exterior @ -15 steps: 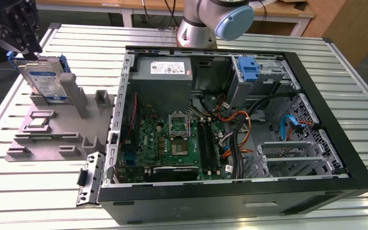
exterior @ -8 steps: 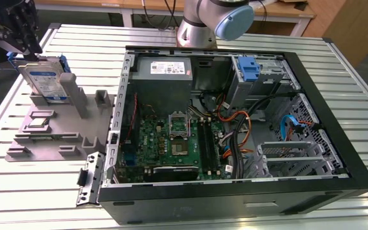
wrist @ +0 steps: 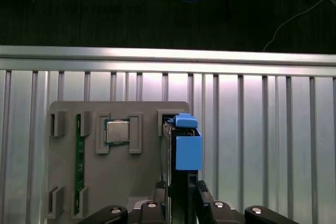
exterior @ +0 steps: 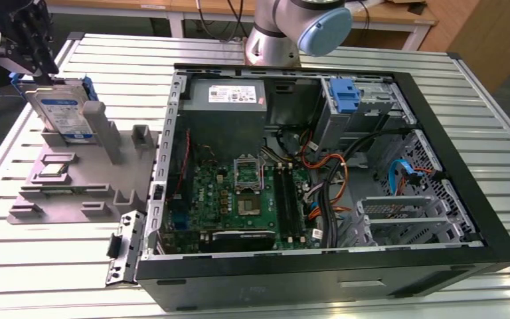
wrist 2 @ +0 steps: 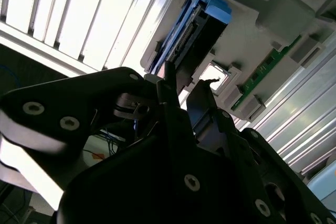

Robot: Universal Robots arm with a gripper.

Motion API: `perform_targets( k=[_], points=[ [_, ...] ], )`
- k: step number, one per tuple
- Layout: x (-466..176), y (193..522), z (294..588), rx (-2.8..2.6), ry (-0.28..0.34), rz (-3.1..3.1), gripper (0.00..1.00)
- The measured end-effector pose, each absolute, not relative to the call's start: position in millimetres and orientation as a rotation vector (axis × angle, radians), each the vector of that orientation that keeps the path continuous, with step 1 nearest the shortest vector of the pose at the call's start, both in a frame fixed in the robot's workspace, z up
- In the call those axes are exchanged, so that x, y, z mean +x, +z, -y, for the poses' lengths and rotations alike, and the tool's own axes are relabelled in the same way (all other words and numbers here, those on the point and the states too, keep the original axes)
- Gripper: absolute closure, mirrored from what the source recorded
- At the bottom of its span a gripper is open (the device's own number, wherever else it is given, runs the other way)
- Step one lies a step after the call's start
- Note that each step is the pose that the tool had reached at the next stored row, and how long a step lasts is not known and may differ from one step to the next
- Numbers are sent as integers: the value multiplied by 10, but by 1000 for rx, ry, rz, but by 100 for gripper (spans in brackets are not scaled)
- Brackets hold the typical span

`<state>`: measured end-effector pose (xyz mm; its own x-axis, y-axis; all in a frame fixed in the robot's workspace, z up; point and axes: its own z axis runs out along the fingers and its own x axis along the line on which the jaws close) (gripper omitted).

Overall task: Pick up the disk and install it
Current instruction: 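Pick up the disk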

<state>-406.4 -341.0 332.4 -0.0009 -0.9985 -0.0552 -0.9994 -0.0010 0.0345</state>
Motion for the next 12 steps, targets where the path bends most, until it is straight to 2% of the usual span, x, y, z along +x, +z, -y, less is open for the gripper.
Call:
perform_targets(
  k=[12],
  points=[
    [-4110,3297,3350,-2210,99,-2210,64]
  ],
)
